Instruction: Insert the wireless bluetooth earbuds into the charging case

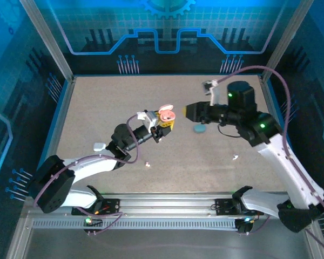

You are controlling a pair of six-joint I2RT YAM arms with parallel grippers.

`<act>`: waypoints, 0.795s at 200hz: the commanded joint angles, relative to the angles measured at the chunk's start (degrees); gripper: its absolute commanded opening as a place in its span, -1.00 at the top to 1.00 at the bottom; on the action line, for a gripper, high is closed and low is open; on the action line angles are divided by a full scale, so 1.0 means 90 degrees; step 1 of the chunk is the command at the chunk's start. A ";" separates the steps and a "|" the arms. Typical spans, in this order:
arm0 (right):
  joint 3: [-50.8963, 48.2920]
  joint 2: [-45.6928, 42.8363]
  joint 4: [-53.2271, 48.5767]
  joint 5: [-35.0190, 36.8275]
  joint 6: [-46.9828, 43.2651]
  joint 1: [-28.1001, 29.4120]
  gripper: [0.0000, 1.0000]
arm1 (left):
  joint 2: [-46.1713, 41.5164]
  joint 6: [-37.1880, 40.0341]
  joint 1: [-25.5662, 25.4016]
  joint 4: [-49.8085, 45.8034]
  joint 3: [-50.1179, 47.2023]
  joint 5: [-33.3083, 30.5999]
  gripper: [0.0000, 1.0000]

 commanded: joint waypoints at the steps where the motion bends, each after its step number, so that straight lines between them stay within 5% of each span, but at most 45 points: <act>1: -0.0728 -0.0201 -0.0137 0.0645 0.0130 -0.0611 0.24 | -0.0573 0.0128 0.0078 -0.0149 -0.0120 -0.0532 0.30; 52: -0.1568 0.1059 -0.0410 -0.0279 -0.0021 -0.0648 0.27 | -0.2222 0.0403 0.0179 -0.2063 0.0033 -0.0965 0.29; 103: -0.1224 0.3093 -0.0363 0.0035 0.0542 0.0918 0.27 | -0.3384 0.0642 0.0179 -0.3594 0.0551 -0.1107 0.29; 159: 0.0392 0.5317 -0.1061 0.0424 0.0695 0.2242 0.26 | -0.3954 0.0643 0.0187 -0.4323 0.0882 -0.1030 0.28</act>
